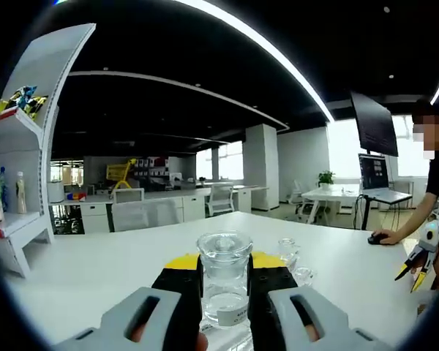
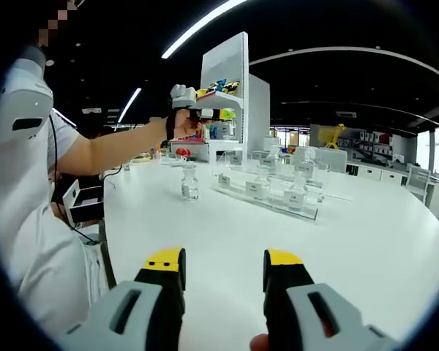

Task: Identify the label on the chemical reagent bottle, grasp the chemical reagent bottle, and place it in the designated position on the reagent rack

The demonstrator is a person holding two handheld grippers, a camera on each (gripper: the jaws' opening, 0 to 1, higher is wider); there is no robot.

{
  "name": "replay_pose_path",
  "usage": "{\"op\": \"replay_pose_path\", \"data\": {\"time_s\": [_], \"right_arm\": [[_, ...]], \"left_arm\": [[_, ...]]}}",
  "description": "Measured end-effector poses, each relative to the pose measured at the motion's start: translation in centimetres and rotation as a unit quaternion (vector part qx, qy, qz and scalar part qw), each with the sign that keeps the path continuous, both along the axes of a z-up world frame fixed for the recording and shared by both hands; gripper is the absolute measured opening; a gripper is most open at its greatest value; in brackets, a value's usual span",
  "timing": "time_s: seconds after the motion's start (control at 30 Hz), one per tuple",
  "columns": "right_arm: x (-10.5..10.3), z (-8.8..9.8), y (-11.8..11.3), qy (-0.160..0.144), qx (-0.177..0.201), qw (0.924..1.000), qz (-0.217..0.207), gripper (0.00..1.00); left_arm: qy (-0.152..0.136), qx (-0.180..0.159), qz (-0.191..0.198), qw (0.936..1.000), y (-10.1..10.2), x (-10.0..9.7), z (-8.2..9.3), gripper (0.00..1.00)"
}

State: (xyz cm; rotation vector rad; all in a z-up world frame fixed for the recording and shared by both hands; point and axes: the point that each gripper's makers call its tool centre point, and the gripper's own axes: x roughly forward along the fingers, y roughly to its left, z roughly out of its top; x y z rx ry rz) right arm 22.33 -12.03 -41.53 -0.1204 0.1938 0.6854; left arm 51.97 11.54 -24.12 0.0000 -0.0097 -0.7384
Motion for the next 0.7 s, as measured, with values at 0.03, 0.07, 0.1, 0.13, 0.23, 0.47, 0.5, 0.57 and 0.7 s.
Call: {"op": "replay_pose_path", "data": {"time_s": [0.03, 0.07, 0.1, 0.13, 0.23, 0.47, 0.5, 0.57, 0.7], "right_arm": [[0.0, 0.0, 0.0, 0.0, 0.0, 1.0, 0.0, 0.41], [0.0, 0.0, 0.1, 0.0, 0.002, 1.0, 0.001, 0.41], [0.0, 0.0, 0.1, 0.0, 0.003, 1.0, 0.002, 0.41], [0.0, 0.0, 0.1, -0.001, 0.003, 1.0, 0.002, 0.41], [-0.1, 0.1, 0.1, -0.002, 0.002, 1.0, 0.003, 0.41], [-0.1, 0.1, 0.2, -0.002, 0.002, 1.0, 0.005, 0.41], [-0.1, 0.1, 0.2, -0.002, 0.002, 1.0, 0.005, 0.41], [-0.1, 0.1, 0.3, -0.003, 0.002, 1.0, 0.006, 0.41], [-0.5, 0.3, 0.6, -0.006, 0.003, 0.9999, 0.012, 0.41]], "left_arm": [[0.001, -0.002, 0.0, 1.0, 0.0, 0.3, -0.1, 0.23], [0.004, -0.001, 0.003, 1.0, -0.1, 0.8, -0.3, 0.23], [0.005, 0.001, 0.006, 1.0, 0.0, 1.3, -0.5, 0.23], [0.008, 0.004, 0.01, 0.9999, 0.1, 1.7, -0.7, 0.23], [0.012, 0.011, 0.012, 0.9998, 0.0, 2.3, -1.0, 0.23], [0.011, 0.018, 0.019, 0.9996, -0.6, 3.8, -1.5, 0.23], [0.014, 0.015, 0.024, 0.9995, -0.6, 4.1, -1.6, 0.23], [0.021, 0.009, 0.025, 0.9994, -0.6, 4.4, -1.7, 0.23], [0.019, 0.022, 0.056, 0.998, -0.2, 5.3, -2.0, 0.23]]}}
